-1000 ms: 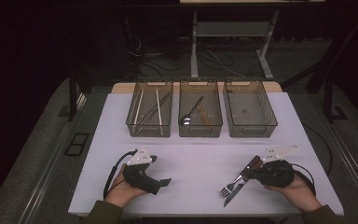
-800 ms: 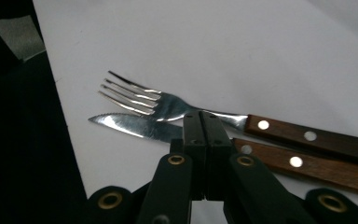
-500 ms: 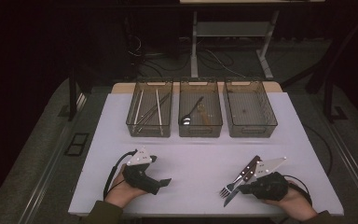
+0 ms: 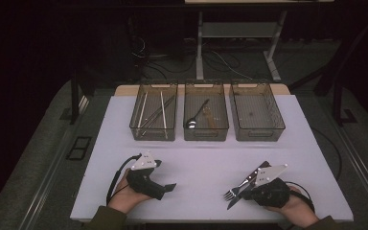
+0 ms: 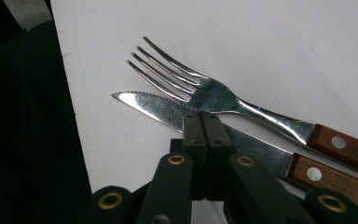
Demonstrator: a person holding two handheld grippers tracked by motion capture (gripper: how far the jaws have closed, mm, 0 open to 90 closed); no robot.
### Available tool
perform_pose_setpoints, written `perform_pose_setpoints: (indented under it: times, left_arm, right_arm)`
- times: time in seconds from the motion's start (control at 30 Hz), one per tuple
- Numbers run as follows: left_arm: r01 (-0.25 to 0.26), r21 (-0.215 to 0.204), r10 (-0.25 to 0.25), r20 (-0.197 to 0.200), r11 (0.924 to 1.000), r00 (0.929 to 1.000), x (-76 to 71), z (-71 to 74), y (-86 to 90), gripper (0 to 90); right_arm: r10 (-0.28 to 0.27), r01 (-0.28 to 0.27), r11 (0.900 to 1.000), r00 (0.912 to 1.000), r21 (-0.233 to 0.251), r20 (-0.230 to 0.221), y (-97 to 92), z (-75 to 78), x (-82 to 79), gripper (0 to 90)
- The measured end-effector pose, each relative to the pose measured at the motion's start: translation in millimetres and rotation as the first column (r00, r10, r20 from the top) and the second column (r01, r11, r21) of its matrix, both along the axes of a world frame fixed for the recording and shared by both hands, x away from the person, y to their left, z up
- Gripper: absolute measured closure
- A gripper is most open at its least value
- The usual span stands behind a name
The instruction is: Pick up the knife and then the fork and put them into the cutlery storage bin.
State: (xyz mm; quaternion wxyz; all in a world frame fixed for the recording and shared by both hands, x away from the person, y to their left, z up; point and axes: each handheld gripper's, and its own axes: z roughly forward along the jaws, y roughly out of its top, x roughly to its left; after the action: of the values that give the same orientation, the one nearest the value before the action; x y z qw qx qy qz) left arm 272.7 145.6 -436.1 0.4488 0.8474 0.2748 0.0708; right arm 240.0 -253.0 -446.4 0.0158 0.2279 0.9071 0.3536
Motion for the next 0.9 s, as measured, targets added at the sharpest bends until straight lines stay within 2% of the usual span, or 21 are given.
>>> perform_pose_setpoints:
  times: [0.33, 0.7, 0.9]
  left_arm:
    - [0.001, 0.003, -0.001, 0.002, 1.0000, 1.0000, 0.3, -0.1, -0.3, 0.2]
    - [0.006, 0.004, -0.006, 0.002, 1.0000, 1.0000, 0.3, -0.2, -0.4, 0.1]
    - [0.014, 0.006, -0.014, 0.007, 0.9999, 0.9999, 0.6, -0.9, -0.6, 0.1]
  right_arm:
    - [0.000, 0.000, 1.0000, 0.9999, 0.007, 0.014, 7.9, -1.1, 9.1, 89.8]
    - [-0.002, 0.002, 1.0000, 0.9995, -0.006, 0.032, 18.8, -0.8, 23.1, 89.8]
    - [-0.012, 0.012, 0.9999, 0.9997, -0.001, 0.022, 21.7, -0.8, 28.9, 89.8]
